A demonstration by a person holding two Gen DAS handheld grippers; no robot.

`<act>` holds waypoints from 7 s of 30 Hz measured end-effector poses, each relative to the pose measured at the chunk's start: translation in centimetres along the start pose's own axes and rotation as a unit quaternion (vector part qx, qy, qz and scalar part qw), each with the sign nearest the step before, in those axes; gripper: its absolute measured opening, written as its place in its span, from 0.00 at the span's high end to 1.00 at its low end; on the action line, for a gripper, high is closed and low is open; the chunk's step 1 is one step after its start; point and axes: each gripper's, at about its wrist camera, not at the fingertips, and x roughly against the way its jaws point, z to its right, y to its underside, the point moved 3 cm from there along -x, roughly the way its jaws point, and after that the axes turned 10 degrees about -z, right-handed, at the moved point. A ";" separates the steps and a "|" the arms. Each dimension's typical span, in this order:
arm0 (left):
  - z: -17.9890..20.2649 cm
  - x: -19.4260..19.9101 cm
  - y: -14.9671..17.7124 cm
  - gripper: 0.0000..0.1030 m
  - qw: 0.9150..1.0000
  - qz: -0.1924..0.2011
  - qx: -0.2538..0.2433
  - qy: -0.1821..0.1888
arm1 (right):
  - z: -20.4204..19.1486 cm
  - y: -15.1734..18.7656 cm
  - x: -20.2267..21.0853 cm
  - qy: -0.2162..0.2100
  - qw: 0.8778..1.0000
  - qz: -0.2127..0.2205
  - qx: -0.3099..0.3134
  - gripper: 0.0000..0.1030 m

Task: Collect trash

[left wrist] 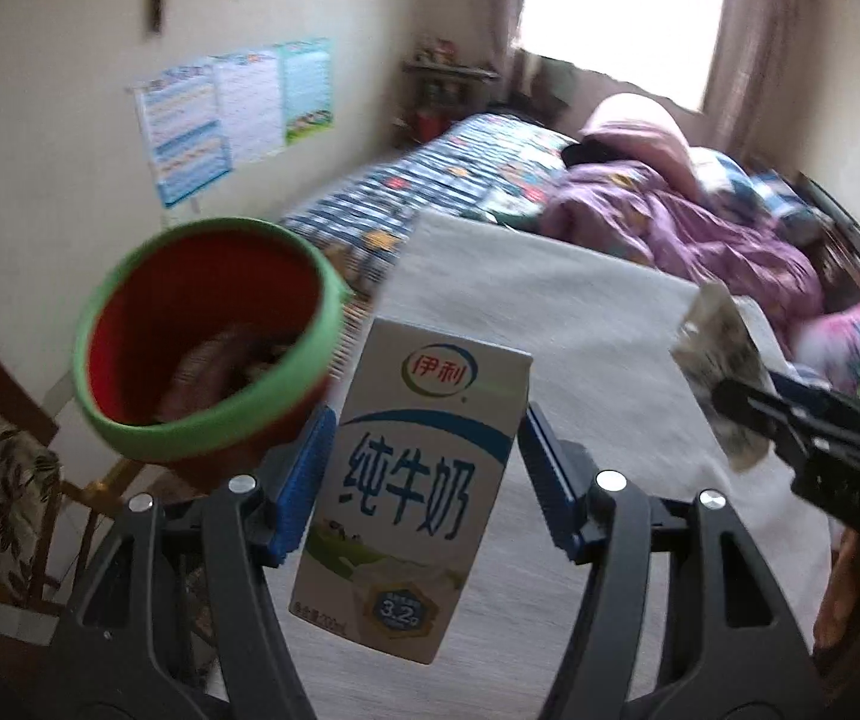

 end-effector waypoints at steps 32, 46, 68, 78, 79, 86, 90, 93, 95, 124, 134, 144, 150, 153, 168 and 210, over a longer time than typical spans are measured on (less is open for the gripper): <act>-10.1 -3.1 -5.9 0.41 0.998 0.017 0.030 -0.054 | -9.9 -6.9 -6.4 -0.009 0.999 0.006 0.038 0.56; -13.1 -5.6 -7.1 0.41 0.998 0.000 0.045 -0.054 | -13.8 -10.1 -10.0 -0.029 0.997 -0.009 0.070 0.56; -15.8 -7.1 -7.0 0.43 0.997 -0.018 0.060 -0.052 | -16.5 -12.6 -13.8 -0.040 0.994 -0.031 0.097 0.55; -17.0 -6.6 -6.5 0.42 0.995 -0.016 0.077 -0.060 | -17.7 -12.9 -16.1 -0.048 0.992 -0.049 0.106 0.55; -17.1 -6.5 -6.4 0.42 0.995 -0.015 0.079 -0.061 | -17.8 -12.8 -16.3 -0.050 0.992 -0.050 0.108 0.55; -18.0 -5.5 -6.0 0.21 0.994 -0.002 0.087 -0.065 | -18.3 -12.7 -16.7 -0.066 0.991 -0.048 0.104 0.37; -18.1 -4.9 -5.8 0.09 0.993 0.008 0.096 -0.071 | -17.8 -12.4 -15.7 -0.064 0.993 -0.037 0.096 0.24; -17.7 -3.8 -5.7 0.05 0.993 0.033 0.099 -0.063 | -17.1 -11.7 -14.1 -0.072 0.992 -0.019 0.097 0.16; -16.6 -2.7 -5.8 0.05 0.992 0.054 0.089 -0.068 | -16.8 -11.3 -12.8 -0.072 0.991 -0.002 0.109 0.14; -2.3 9.2 1.5 0.05 0.974 0.150 0.089 -0.143 | -5.4 0.4 5.1 0.020 0.979 0.184 0.087 0.07; -0.2 10.7 2.3 0.05 0.971 0.158 0.090 -0.157 | -4.0 1.8 6.2 0.012 0.981 0.176 0.083 0.07; 1.7 10.4 1.8 0.05 0.972 0.160 0.078 -0.151 | -1.9 2.2 6.8 0.022 0.983 0.171 0.069 0.07; 2.3 10.2 1.5 0.05 0.973 0.158 0.077 -0.149 | -1.4 2.3 6.7 0.023 0.983 0.167 0.066 0.07; 2.4 10.1 1.5 0.05 0.973 0.157 0.079 -0.149 | -1.4 2.3 6.6 0.022 0.984 0.166 0.067 0.07; 2.3 9.6 1.4 0.05 0.975 0.145 0.077 -0.146 | -1.4 1.9 6.4 0.023 0.985 0.163 0.061 0.07; 4.2 6.6 0.2 0.05 0.982 0.118 0.051 -0.136 | 2.4 1.6 3.6 0.039 0.991 0.126 0.022 0.07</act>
